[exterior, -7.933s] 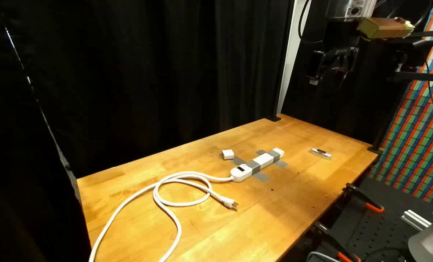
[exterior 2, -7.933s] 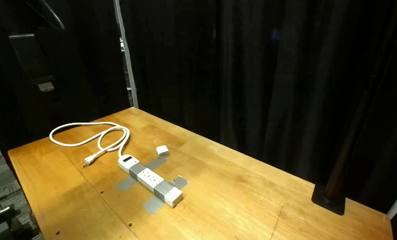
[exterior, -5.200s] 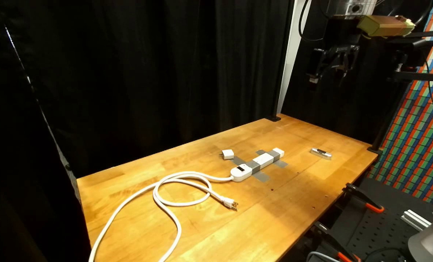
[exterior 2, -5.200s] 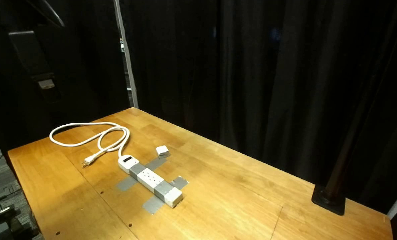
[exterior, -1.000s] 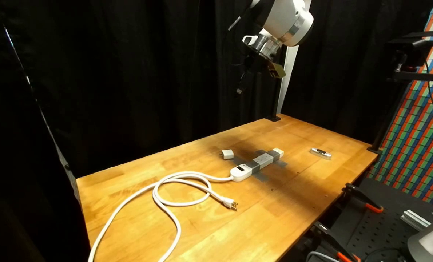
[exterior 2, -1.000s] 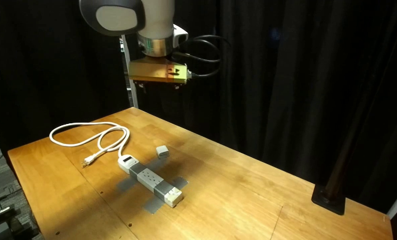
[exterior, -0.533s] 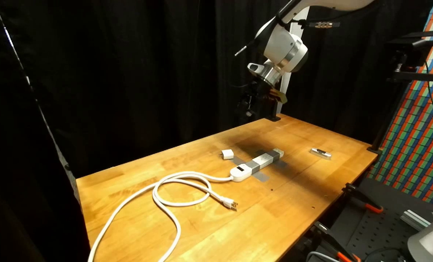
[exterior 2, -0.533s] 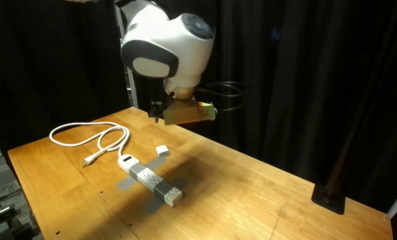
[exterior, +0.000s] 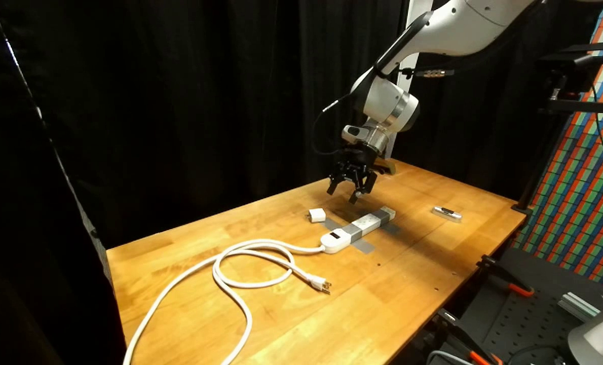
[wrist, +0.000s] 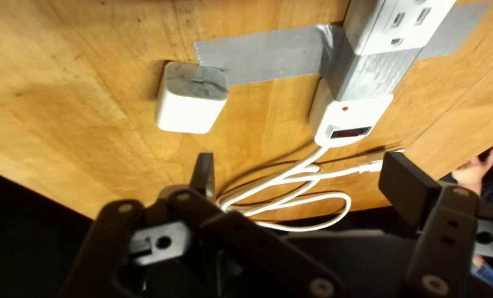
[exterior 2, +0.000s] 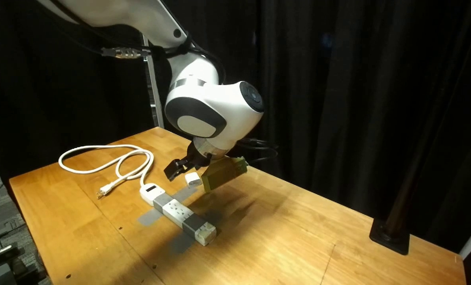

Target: Plug the adapter into the extension cord

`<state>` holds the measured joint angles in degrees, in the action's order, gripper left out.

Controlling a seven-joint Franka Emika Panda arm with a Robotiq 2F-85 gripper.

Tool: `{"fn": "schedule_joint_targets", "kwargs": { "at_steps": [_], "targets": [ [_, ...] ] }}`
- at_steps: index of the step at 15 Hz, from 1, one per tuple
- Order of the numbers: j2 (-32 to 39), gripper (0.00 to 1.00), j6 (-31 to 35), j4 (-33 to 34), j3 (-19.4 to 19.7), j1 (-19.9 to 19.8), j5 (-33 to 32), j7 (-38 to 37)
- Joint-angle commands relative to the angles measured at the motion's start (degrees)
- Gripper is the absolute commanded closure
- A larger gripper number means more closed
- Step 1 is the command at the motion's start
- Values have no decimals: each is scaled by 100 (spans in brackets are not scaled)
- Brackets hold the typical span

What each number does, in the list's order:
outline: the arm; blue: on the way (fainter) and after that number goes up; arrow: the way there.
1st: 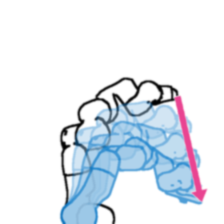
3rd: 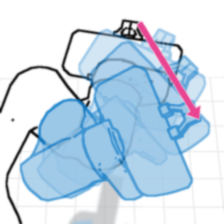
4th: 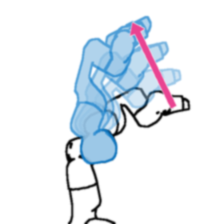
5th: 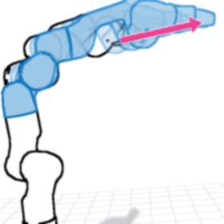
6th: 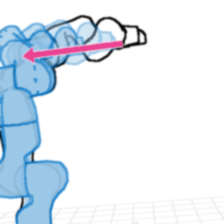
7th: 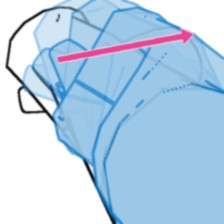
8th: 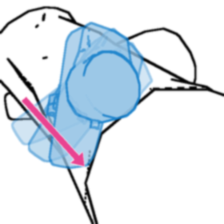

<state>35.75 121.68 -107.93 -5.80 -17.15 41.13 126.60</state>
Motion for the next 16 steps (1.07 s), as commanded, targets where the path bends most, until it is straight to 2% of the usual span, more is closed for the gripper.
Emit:
{"fn": "schedule_joint_targets", "kwargs": {
  "at_steps": [1, 5, 9, 13, 16],
  "targets": [
    [332, 0, -209, 563, 183, 240, -526, -107],
    [414, 0, 353, 754, 188, 317, -382, -783],
    [527, 0, 628, 933, 112, 238, -212, -1576],
    [537, 0, 1489, 725, 27, 275, 267, -2375],
    [595, 0, 1738, 679, -51, 273, 357, -2654]
  ]
}}
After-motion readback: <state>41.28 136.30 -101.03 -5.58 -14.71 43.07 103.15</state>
